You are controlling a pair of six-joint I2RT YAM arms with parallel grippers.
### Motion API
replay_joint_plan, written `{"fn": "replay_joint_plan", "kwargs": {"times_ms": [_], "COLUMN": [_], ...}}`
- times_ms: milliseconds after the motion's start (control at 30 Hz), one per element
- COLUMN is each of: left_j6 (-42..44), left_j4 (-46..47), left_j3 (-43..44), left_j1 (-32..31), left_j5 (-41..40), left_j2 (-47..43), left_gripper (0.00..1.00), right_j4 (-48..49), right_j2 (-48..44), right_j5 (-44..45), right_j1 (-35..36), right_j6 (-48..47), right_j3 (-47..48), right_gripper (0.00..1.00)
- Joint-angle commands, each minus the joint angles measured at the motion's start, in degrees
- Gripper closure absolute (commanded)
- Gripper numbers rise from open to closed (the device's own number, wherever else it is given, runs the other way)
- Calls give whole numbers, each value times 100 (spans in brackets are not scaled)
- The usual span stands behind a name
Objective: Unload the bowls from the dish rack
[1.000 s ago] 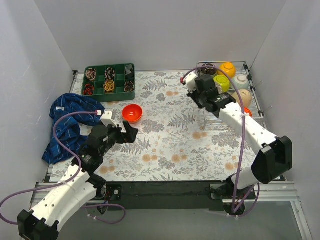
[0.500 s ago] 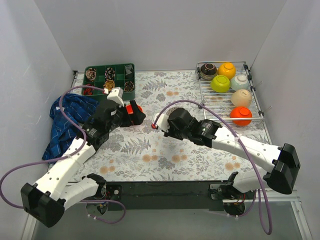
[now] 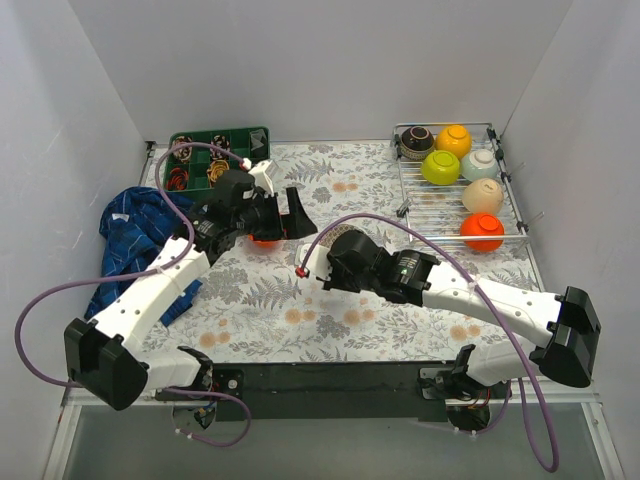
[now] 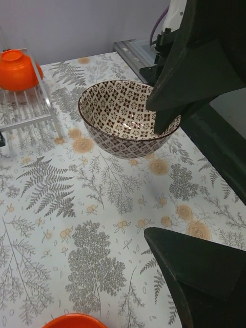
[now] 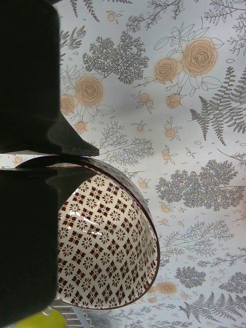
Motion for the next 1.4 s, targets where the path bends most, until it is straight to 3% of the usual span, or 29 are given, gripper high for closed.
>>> {"fn": "replay_joint_plan", "kwargs": {"times_ms": [0, 600, 833, 967, 1067, 1133, 1167, 1267, 1300, 1333, 1367], "left_j6": [193, 562, 633, 677, 686, 677, 694, 703, 729, 747, 765], "left_j4": [-230, -432, -406, -397, -371, -371, -362, -336, -301, -292, -283], "left_j3": [319, 187, 231, 249, 231, 222, 205, 178, 196, 213, 257], "left_j1": [-189, -1095, -1122, -1130, -1130, -1130, -1139, -1122, -1130, -1122, -1122], "left_j5": [575, -242, -409, -550, -603, -664, -717, -928, -980, -1129, -1209], "left_j2": [133, 1038, 1188, 1161, 1144, 1135, 1135, 1109, 1117, 1126, 1135], "left_gripper": [2, 18, 44, 70, 82, 96, 100, 100, 100, 100, 100], "right_j4": [428, 542, 595, 665, 701, 718, 727, 727, 718, 727, 718], "right_j2": [-126, 251, 375, 401, 410, 427, 427, 471, 489, 480, 480], "right_j5": [23, -144, -171, -206, -215, -223, -215, -206, -197, -188, -136], "right_j1": [88, 105, 105, 105, 105, 105, 105, 105, 105, 105, 105], "right_j6": [-108, -99, -134, -134, -143, -143, -143, -55, 15, 67, 103], "right_j3": [100, 249, 258, 188, 144, 118, 117, 126, 135, 152, 161], "right_gripper": [99, 99, 99, 99, 99, 99, 99, 99, 92, 74, 65]}}
